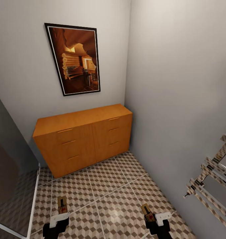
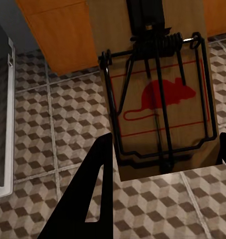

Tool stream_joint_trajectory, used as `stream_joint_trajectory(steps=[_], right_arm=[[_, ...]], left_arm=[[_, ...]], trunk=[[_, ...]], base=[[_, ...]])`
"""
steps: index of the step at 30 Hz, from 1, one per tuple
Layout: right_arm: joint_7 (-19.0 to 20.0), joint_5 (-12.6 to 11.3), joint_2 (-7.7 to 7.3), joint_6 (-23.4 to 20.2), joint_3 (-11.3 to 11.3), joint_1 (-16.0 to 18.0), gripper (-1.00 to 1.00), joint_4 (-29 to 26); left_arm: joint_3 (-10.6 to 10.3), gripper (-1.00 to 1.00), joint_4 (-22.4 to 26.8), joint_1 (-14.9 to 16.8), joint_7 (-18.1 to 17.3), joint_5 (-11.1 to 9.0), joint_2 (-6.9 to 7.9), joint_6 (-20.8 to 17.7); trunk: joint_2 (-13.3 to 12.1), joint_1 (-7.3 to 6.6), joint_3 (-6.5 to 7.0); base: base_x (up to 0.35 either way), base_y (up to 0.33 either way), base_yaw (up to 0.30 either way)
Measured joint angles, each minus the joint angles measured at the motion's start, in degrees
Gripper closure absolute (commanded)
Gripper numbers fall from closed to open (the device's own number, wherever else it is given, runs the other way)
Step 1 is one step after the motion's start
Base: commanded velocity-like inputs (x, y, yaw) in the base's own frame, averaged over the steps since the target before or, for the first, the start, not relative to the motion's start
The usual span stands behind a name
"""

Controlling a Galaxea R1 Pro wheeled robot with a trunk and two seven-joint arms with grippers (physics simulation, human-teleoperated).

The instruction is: Take the four mousetraps from the cabinet in the bathroom and place them on the bathroom floor. Make sure all four end up on the same floor surface, and ensure that at least two of them are either under or directly next to the same bathroom sink.

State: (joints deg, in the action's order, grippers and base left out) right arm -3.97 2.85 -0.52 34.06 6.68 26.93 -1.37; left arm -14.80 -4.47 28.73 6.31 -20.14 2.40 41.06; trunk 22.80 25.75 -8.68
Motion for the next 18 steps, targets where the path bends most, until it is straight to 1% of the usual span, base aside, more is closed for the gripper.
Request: stream_joint_trajectory(steps=[18], right_arm=[[0.0, 0.0, 0.00, 0.0, 0.0, 0.0, 1.00, 0.0]], left_arm=[[0.0, 1.00, 0.0, 0.0, 0.0, 0.0, 0.00, 0.0]], trunk=[[0.0, 0.00, 0.00]], base=[[0.000, 0.000, 0.000]])
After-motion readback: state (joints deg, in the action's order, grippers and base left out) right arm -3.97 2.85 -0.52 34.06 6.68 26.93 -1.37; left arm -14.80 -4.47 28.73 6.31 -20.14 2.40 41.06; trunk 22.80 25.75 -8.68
